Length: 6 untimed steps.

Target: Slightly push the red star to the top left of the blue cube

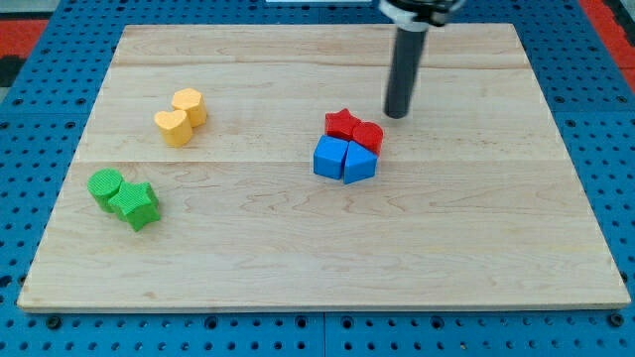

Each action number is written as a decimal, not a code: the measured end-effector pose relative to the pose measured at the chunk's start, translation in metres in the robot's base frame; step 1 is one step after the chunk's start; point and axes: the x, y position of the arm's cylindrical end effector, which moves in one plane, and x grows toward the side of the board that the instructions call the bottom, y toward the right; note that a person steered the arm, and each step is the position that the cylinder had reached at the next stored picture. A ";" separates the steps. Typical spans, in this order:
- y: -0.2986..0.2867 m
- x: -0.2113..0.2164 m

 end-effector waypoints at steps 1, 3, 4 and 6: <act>-0.033 0.009; -0.045 0.009; -0.116 0.007; -0.108 0.030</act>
